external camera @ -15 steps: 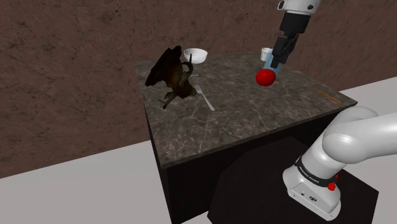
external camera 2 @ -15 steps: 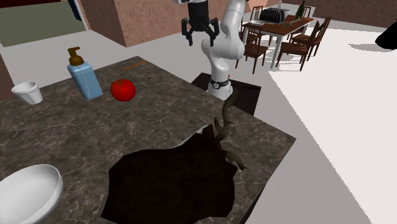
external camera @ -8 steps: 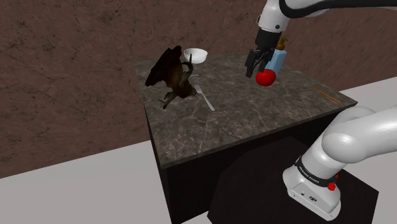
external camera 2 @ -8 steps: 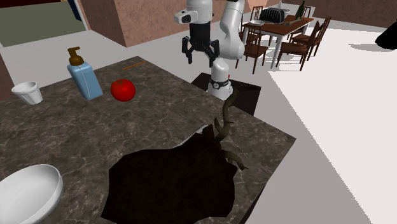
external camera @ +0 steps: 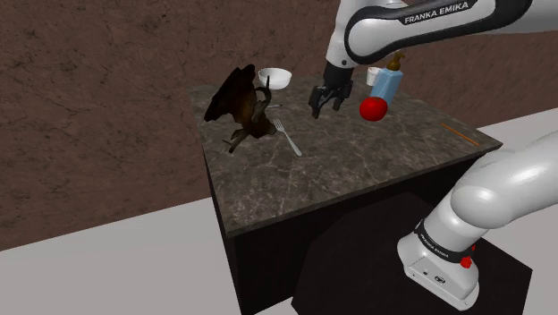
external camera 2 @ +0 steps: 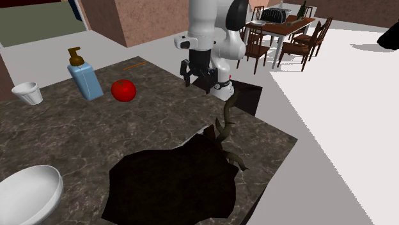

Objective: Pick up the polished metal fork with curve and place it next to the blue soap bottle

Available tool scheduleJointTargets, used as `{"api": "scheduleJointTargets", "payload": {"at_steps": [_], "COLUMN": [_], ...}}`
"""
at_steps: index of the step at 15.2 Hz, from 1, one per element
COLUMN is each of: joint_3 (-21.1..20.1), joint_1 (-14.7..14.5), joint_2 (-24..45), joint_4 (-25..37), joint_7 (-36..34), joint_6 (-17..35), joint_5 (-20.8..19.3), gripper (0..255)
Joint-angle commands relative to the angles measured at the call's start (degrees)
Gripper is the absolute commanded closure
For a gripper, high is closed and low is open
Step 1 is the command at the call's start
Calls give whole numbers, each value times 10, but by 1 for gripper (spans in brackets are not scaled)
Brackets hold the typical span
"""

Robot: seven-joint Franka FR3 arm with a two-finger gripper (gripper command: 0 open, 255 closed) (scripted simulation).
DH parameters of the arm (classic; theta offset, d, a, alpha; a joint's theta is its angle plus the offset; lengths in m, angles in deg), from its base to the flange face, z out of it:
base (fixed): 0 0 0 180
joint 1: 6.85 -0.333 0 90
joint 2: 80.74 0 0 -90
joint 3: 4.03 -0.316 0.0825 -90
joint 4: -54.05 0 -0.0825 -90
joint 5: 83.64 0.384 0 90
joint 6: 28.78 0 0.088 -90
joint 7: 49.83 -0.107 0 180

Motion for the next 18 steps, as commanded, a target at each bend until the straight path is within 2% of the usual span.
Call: {"api": "scheduleJointTargets", "payload": {"at_steps": [1,5,10,16,18], "joint_3": [-16,-43,-62,-48,-43], "joint_1": [7,24,38,26,22], "joint_2": [38,121,232,366,383], "joint_4": [8,41,103,210,221], "joint_7": [-33,-102,-205,-329,-341], "joint_6": [42,109,168,197,203], "joint_5": [-13,-58,-143,-258,-271], "gripper": [0,0,0,0,0]}}
